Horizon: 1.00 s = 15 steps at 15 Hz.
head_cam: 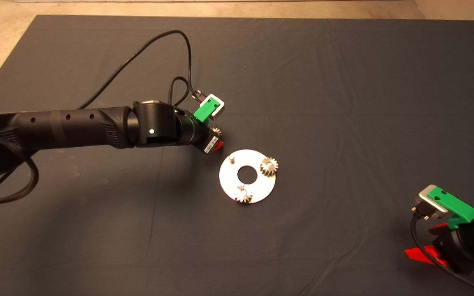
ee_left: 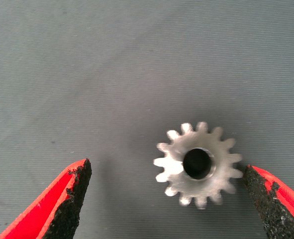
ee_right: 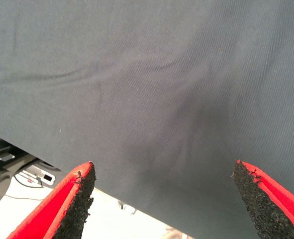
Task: Install three planetary gears onto the carrier pins
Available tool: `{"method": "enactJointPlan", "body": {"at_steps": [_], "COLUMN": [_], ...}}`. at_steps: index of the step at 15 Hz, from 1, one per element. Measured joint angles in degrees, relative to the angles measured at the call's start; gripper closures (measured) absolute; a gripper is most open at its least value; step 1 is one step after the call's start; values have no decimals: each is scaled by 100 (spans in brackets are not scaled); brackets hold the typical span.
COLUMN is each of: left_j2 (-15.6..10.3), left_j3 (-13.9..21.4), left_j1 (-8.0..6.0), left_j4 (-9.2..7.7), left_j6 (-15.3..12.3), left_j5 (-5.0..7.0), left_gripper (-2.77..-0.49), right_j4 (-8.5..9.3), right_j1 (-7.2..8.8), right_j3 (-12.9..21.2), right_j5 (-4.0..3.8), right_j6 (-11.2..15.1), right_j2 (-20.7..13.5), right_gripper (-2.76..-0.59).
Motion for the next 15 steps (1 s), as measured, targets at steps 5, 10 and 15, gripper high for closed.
{"method": "enactJointPlan", "body": {"at_steps": [5, 10, 15], "left_j2": [4, 6, 4], "left_j3": [-2, -2, -20], "left_j1": [0, 0, 2], "left_j4": [0, 0, 0], "left_j6": [-6, -46, -72], "left_j5": [-254, -311, -368], "left_gripper": [-217, -217, -217], "right_j4": [1, 1, 0], "right_j1": [0, 0, 0], "right_j3": [0, 0, 0], "right_j5": [-1, -1, 0], "right_j6": [0, 0, -1], "right_j2": [-2, -4, -52], "right_gripper": [-205, -205, -205]}}
